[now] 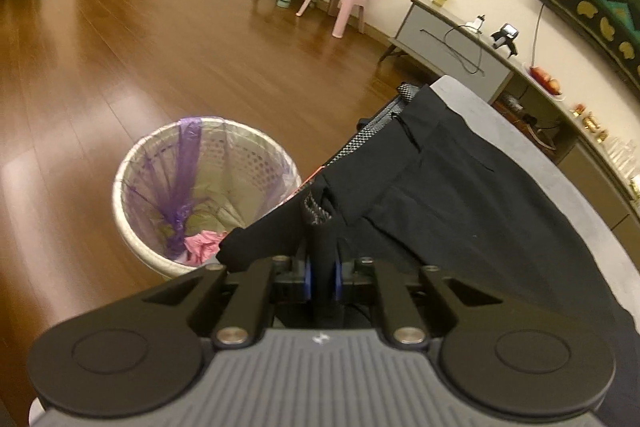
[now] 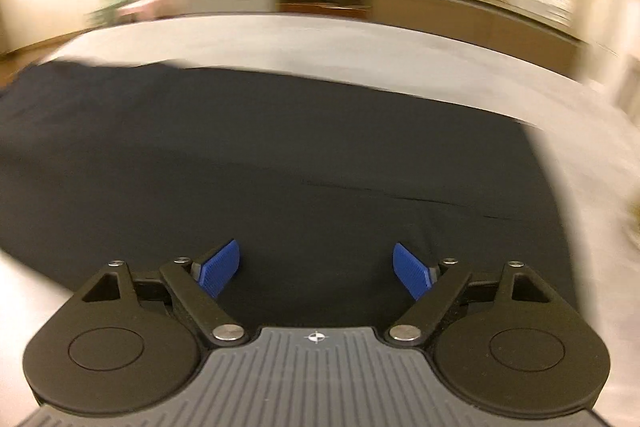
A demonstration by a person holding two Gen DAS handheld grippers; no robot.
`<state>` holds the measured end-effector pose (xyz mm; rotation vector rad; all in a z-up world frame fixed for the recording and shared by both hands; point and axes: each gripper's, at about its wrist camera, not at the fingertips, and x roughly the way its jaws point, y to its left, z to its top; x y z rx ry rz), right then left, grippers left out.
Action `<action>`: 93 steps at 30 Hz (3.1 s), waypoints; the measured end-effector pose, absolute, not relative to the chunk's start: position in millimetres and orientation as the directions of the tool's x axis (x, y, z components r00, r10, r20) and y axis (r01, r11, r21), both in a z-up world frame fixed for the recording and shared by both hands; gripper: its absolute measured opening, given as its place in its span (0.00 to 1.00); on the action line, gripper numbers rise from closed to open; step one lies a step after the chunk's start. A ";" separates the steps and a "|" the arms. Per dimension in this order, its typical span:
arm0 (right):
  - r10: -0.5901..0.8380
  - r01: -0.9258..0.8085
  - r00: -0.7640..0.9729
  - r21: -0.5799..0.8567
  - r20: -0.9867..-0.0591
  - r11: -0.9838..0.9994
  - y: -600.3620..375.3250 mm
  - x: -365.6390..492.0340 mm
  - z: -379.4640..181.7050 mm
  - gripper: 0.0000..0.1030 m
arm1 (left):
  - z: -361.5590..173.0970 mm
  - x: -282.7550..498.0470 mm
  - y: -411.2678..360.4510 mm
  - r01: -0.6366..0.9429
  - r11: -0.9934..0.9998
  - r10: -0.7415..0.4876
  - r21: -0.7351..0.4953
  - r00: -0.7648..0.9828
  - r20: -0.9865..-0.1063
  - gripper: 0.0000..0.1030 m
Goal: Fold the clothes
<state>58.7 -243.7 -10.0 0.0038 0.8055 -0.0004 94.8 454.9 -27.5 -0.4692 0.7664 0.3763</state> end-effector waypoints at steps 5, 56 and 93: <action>-0.163 0.237 0.699 0.011 -0.696 0.972 -339.4 50.7 -19.5 0.84 | -23.0 101.3 439.3 -0.501 0.852 0.234 -0.151 0.624 -0.746 0.10; -0.175 0.085 0.732 -0.166 -0.659 0.982 -331.6 177.3 -24.1 0.28 | -23.5 260.2 345.9 -0.399 0.822 0.562 0.405 0.453 -0.692 0.07; -0.074 0.126 0.714 0.025 -0.696 0.992 -348.3 101.4 -30.6 0.94 | -10.4 184.9 278.2 -0.034 0.971 0.214 0.235 0.555 -0.804 0.19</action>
